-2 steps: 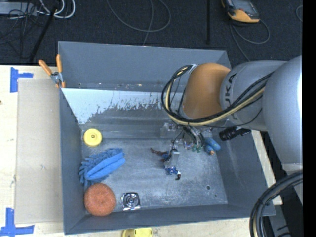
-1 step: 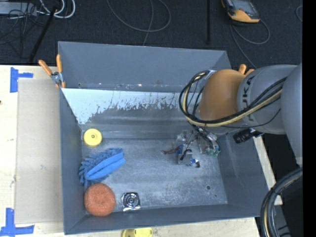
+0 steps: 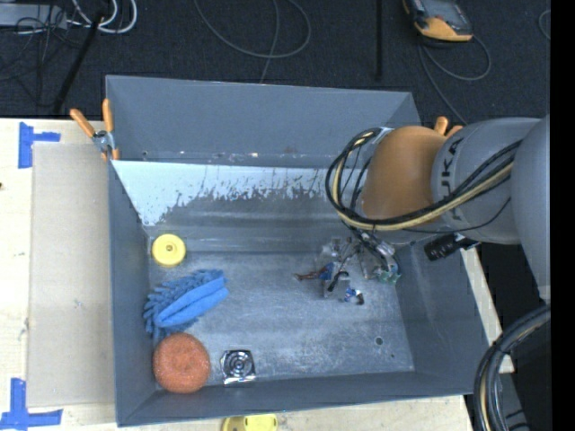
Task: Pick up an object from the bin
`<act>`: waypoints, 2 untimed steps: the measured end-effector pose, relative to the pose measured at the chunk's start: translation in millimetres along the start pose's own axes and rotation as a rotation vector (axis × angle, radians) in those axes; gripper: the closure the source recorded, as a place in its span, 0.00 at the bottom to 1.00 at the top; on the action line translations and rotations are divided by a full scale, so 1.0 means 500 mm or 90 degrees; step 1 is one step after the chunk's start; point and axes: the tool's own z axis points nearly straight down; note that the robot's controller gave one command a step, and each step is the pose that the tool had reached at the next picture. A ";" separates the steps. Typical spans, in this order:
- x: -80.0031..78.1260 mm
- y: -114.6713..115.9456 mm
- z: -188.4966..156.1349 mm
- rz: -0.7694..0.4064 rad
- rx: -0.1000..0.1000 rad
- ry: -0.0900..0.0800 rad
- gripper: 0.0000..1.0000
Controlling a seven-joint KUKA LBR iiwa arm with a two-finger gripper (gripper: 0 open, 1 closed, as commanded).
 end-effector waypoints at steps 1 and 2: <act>0.000 0.024 0.001 -0.001 0.002 -0.003 1.00; -0.010 0.040 0.001 -0.006 0.001 -0.001 1.00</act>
Offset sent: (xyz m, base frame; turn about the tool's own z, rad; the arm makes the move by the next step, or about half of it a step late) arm 0.0050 0.0234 -0.0031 -0.0106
